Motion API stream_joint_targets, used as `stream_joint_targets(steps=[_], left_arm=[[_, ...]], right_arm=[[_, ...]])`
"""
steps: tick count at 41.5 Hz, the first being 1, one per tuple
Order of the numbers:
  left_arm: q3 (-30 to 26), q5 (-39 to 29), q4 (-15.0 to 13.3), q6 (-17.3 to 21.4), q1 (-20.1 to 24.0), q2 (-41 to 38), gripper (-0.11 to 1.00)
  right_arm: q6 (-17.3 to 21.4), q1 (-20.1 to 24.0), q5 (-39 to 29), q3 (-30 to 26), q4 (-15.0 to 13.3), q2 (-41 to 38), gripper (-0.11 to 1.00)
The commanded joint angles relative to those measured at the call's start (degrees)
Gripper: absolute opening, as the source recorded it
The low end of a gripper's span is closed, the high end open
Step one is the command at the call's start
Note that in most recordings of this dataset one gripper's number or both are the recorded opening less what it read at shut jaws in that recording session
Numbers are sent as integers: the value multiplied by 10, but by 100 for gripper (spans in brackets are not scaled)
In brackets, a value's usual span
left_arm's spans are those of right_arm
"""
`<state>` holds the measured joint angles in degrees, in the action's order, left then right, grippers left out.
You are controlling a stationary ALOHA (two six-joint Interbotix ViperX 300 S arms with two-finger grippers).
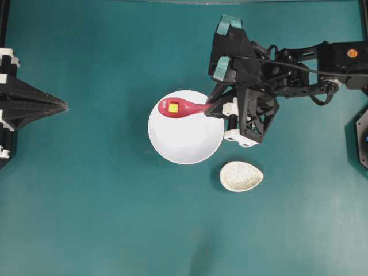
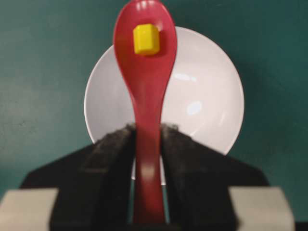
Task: Scoop the yellow hexagonal prism block from the bowl with a spoon using the right arm.
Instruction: 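Lift the spoon carrying the yellow block up out of the bowl, then hold the loaded spoon raised above the bowl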
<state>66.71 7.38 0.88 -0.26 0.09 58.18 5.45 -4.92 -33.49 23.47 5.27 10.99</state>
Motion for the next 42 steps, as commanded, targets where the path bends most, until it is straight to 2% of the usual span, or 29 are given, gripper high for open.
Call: stream_joint_targets(steps=[1, 42], left_arm=[[-18, 5, 1, -1, 0, -3, 0], [-18, 12, 2, 5, 0, -4, 0]], right_arm=[[-2, -1, 2, -14, -3, 15, 25], [-3, -4, 4, -13, -6, 15, 25]])
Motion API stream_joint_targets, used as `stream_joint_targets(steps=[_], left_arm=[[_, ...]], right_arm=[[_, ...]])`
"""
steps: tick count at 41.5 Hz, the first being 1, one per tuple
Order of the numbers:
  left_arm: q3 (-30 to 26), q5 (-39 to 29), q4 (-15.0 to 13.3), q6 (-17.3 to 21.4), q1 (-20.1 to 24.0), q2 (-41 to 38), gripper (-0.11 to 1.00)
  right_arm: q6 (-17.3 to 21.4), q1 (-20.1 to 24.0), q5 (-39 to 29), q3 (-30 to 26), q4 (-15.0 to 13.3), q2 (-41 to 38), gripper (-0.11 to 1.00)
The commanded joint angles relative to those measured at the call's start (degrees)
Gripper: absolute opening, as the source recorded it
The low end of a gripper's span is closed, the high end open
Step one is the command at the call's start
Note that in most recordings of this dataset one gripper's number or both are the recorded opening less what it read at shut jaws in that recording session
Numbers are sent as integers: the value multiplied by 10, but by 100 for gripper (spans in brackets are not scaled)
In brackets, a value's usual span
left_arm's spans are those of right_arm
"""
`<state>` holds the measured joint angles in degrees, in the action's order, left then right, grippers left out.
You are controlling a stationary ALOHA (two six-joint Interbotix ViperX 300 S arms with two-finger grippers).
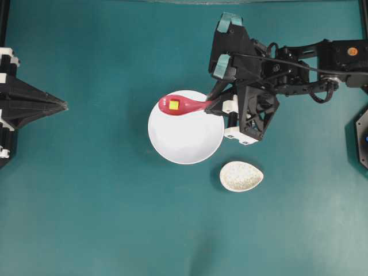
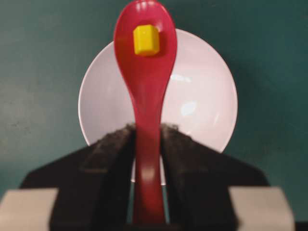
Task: Scoop the yellow hexagonal prism block from the bowl with a spoon using the right arm.
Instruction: 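Hold the loaded spoon raised above the bowl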
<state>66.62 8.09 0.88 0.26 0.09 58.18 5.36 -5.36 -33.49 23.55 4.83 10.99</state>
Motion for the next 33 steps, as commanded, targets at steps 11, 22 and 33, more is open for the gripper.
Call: stream_joint_targets(steps=[11, 22, 33], left_arm=[[-17, -4, 2, 1, 0, -4, 0], [-17, -4, 1, 1, 1, -4, 0], [-17, -4, 2, 1, 0, -4, 0]], right_arm=[[-2, 1, 5, -11, -11, 19, 25], [0, 0, 3, -11, -11, 34, 25], [0, 0, 4, -6, -11, 61, 25]])
